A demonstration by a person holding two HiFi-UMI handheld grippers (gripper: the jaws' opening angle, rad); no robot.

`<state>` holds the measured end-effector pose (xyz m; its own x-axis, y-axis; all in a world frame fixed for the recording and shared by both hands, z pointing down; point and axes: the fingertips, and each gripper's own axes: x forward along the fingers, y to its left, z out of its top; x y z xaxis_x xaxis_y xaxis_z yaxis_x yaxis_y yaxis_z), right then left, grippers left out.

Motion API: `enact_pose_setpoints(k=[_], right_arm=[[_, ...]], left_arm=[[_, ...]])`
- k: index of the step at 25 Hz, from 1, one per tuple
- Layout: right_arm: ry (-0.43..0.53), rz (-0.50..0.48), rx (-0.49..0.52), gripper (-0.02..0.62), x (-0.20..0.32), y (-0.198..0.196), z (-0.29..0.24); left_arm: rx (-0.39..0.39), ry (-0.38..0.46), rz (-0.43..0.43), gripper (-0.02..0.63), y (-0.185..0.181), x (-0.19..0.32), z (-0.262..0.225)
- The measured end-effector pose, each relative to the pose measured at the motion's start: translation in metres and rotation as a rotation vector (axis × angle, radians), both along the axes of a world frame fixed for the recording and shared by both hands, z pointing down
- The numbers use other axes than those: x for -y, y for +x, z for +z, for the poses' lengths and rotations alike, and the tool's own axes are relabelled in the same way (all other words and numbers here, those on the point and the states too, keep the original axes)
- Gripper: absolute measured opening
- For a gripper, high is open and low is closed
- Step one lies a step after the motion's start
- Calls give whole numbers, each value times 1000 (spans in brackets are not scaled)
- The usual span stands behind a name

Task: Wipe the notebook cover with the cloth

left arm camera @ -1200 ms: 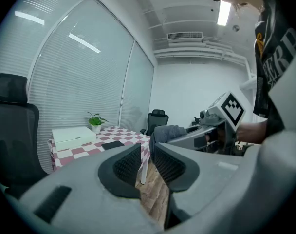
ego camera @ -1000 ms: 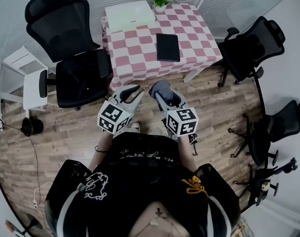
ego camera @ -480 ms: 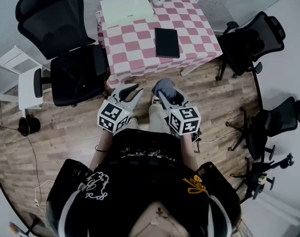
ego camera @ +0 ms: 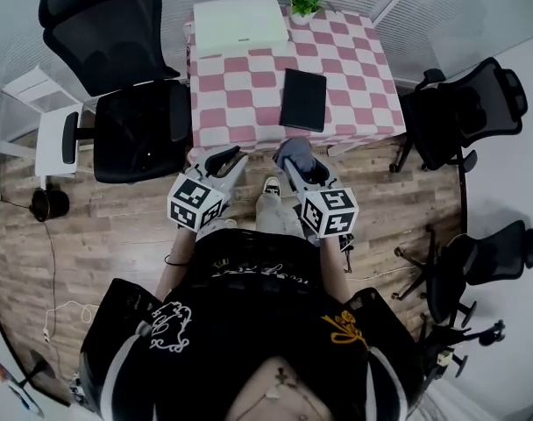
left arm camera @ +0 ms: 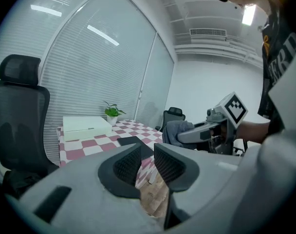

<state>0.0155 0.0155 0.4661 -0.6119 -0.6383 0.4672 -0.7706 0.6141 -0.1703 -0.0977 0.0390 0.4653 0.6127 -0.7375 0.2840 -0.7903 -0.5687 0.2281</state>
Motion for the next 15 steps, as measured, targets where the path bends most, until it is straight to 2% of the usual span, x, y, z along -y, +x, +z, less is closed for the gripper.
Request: enact_pose_setpoints(k=[8, 15], right_arm=[[2, 32, 33, 167, 96, 60, -7], [-18, 58, 75, 167, 157, 111, -2]], left_arm=[[26, 11, -23, 83, 45, 87, -12], [63, -11, -94, 81, 66, 139, -9]])
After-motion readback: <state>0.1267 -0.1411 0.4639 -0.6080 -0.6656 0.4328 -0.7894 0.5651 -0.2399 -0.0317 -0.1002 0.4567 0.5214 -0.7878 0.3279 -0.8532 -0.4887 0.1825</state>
